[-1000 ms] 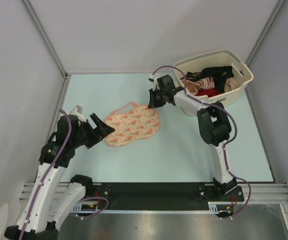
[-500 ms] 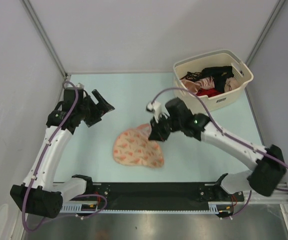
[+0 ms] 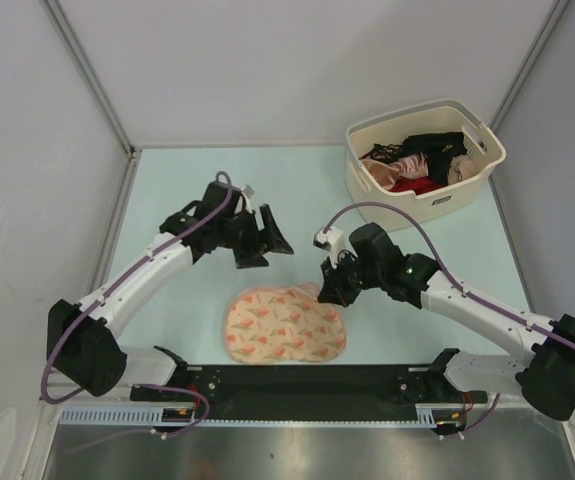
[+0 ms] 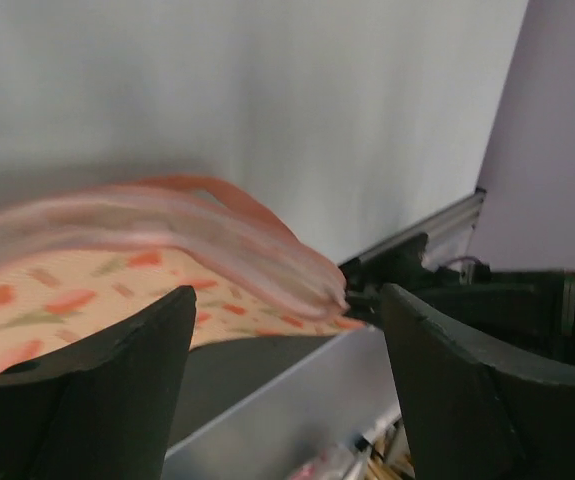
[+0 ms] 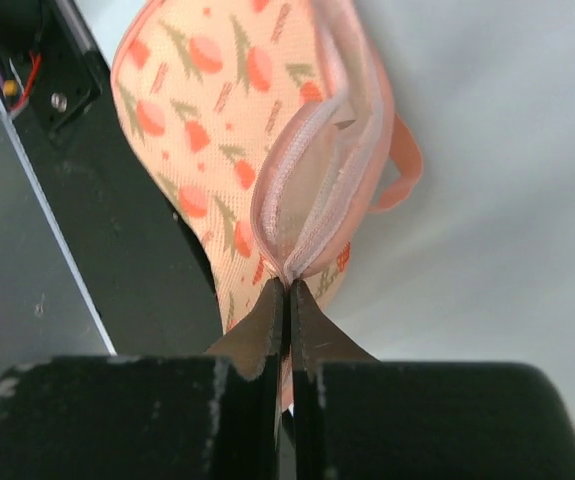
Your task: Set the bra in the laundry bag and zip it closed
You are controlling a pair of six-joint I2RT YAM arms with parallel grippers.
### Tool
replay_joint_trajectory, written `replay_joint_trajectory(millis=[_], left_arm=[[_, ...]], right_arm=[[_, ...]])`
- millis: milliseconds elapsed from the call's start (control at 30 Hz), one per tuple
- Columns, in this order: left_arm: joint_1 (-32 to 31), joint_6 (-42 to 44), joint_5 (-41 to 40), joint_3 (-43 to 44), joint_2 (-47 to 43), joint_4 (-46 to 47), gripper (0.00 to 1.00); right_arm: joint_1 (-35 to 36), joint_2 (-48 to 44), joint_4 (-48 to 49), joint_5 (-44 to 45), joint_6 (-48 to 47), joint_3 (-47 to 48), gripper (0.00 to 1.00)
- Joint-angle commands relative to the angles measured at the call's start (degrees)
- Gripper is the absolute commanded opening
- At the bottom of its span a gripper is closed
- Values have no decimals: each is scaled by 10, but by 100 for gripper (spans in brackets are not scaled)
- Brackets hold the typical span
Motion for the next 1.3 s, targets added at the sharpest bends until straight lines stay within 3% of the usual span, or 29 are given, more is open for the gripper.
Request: replay_joint_trajectory(millis=[0,233,433,767,867,967,1000,1033,1100,1133,1267], left_arm=[[-62,-90,61,25,5,-16,78],[-72,-158,79,-17,27,-39,67],[-76,-261,68,-48,50,5,72],[-89,-319,51,-70,71,47,72],[-96,-326,54,-65,87,57,63],[-104,-326,64,-70,98,76,26],[-104,-309,61,-70,96,74,0],[-103,-297,32,-67,91,58,0],[-102,-221,-19,-30,79,33,0],[-103,-184,-85,-7,80,-5,0],[-103,-27,-170,141,102,-50,0]], right_arm=[[-35,8,58,7,32,5,0],[-52,5,65,15,27,8,0],[-44,-19,81,21,36,-9,0],[-19,-27,74,34,33,-8,0],[-9,-29,76,43,39,-8,0],[-5,-30,83,46,49,-8,0],[-5,-31,83,46,52,-8,0],[-6,-31,80,47,56,-8,0],[-18,-31,76,47,81,-8,15],[-30,-30,68,36,88,-7,31],[-94,-34,49,14,109,4,52]])
